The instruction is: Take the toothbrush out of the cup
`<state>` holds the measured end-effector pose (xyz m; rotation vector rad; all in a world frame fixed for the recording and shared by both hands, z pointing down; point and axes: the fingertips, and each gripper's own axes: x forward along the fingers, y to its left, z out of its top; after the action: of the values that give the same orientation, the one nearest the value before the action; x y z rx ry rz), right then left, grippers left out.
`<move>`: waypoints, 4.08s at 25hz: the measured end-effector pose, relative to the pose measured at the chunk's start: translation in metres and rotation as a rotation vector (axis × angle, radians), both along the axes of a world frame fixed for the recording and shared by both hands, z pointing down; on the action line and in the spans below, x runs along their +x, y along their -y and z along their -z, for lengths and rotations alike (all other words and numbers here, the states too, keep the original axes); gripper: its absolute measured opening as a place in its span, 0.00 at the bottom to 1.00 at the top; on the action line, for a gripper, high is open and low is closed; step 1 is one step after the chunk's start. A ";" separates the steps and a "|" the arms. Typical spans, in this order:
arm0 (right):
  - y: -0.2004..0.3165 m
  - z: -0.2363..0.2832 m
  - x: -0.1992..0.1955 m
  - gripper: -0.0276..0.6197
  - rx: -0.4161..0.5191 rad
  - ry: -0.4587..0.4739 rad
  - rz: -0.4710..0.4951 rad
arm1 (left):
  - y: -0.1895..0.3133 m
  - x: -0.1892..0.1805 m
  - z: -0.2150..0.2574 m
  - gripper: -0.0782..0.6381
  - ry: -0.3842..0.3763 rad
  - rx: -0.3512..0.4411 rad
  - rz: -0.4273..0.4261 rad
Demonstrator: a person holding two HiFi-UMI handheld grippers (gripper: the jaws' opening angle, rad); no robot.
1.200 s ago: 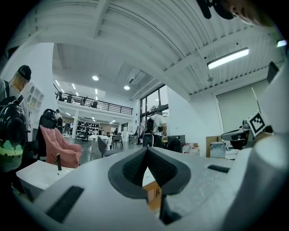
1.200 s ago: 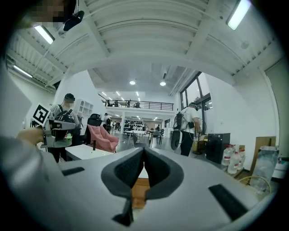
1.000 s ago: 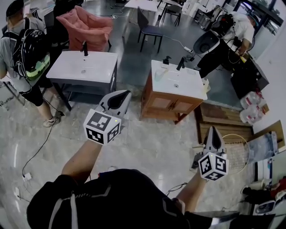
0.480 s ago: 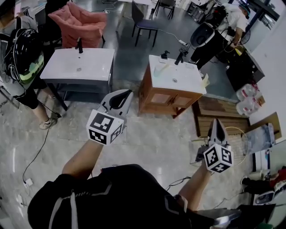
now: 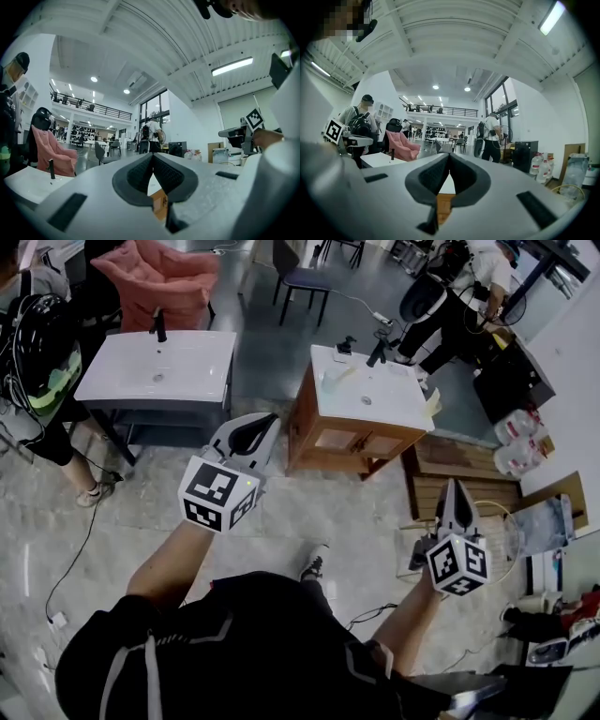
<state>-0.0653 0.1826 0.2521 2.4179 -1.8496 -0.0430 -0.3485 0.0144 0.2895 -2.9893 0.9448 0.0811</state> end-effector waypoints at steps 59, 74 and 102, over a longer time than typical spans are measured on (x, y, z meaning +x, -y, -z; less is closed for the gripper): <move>0.282 -0.074 0.379 0.08 -0.064 0.083 0.152 | 0.252 0.352 -0.044 0.12 0.129 -0.043 0.166; 0.329 -0.110 0.401 0.20 -0.157 0.030 -0.007 | 0.330 0.337 -0.084 0.12 0.079 -0.118 0.119; 0.377 -0.291 0.529 0.40 -0.374 0.009 0.041 | 0.309 0.379 -0.124 0.12 0.180 -0.155 0.322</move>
<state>0.4640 -0.1945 0.5428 2.1278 -1.7263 0.2852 0.0302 -0.2946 0.4137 -2.8643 1.4486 -0.2687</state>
